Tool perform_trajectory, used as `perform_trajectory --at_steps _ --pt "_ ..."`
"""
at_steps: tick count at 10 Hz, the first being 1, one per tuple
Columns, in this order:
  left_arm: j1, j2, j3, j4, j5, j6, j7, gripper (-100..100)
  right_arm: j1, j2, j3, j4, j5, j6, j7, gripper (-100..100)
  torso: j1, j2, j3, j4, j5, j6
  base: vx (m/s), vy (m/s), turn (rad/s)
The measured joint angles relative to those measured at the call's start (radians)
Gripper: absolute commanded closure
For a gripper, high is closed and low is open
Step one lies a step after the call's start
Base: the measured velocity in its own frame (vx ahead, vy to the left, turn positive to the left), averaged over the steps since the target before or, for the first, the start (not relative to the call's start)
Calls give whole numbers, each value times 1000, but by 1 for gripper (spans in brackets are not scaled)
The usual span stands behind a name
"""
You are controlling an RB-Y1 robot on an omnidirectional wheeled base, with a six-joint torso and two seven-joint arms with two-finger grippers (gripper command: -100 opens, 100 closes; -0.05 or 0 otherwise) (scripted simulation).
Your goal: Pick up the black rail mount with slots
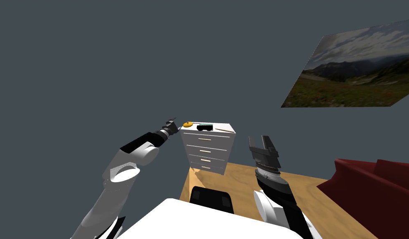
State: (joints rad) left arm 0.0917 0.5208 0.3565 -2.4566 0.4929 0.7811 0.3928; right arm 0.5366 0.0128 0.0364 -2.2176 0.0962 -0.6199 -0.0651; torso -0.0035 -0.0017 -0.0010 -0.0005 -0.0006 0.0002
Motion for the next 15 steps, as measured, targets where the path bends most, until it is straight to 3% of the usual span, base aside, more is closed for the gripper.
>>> perform_trajectory --at_steps 15 --pt "-69 130 76 10 134 383 80 -100 0 0 0 0 0 0 0 0 0 0 0 0 0 0 32 -51 -20"
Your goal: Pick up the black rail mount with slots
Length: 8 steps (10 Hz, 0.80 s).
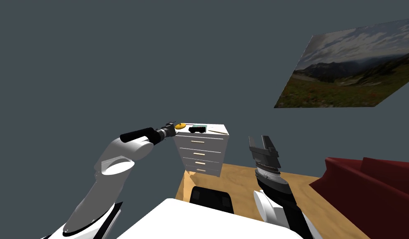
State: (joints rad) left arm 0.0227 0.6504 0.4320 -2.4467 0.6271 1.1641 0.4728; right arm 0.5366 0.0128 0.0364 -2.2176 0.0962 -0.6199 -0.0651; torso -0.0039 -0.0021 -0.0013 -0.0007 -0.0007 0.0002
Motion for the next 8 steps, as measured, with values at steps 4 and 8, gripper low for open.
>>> perform_trajectory --at_steps 4,8 --pt "-15 32 17 5 33 100 18 -100 0 0 0 0 0 0 0 0 0 0 0 0 0 0 46 -61 -36" --pt "-29 71 39 13 74 209 37 -100 0 0 0 0 0 0 0 0 -1 0 0 0 0 0 37 -64 -25"
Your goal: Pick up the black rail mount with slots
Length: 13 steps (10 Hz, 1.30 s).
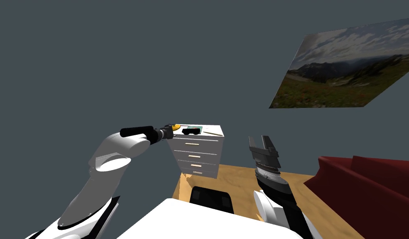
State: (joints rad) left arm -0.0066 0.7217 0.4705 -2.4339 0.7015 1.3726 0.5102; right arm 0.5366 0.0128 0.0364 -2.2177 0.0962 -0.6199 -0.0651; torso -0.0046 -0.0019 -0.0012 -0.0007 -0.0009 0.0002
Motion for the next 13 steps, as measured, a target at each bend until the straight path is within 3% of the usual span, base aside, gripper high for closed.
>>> perform_trajectory --at_steps 13 --pt "-28 113 61 40 132 342 48 -100 0 0 0 0 0 0 0 0 0 -2 -1 -1 0 0 61 -70 -44"
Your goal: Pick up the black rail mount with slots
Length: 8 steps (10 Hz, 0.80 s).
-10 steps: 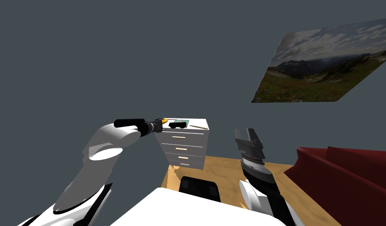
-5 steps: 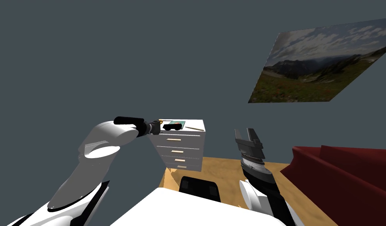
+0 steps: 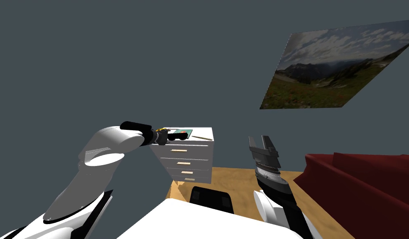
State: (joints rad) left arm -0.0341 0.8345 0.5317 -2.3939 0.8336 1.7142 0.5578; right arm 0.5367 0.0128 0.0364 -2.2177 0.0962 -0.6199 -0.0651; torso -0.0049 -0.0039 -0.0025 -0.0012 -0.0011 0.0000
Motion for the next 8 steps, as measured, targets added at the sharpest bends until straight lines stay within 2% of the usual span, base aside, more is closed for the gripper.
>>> perform_trajectory --at_steps 4,5,6,8 --pt "-5 24 5 15 25 73 9 -100 0 0 0 0 0 0 0 0 2 0 0 0 0 0 62 -45 -38" --pt "-5 25 5 15 26 77 10 0 0 0 0 0 0 0 0 0 3 2 1 0 1 0 6 -4 1" --pt "-5 25 5 15 26 76 10 -100 0 0 0 0 0 0 0 0 4 4 2 1 1 0 6 -8 -22" --pt "-2 17 -14 47 2 45 -9 -100 0 0 0 0 0 0 0 0 5 4 3 1 1 0 6 -10 -19"
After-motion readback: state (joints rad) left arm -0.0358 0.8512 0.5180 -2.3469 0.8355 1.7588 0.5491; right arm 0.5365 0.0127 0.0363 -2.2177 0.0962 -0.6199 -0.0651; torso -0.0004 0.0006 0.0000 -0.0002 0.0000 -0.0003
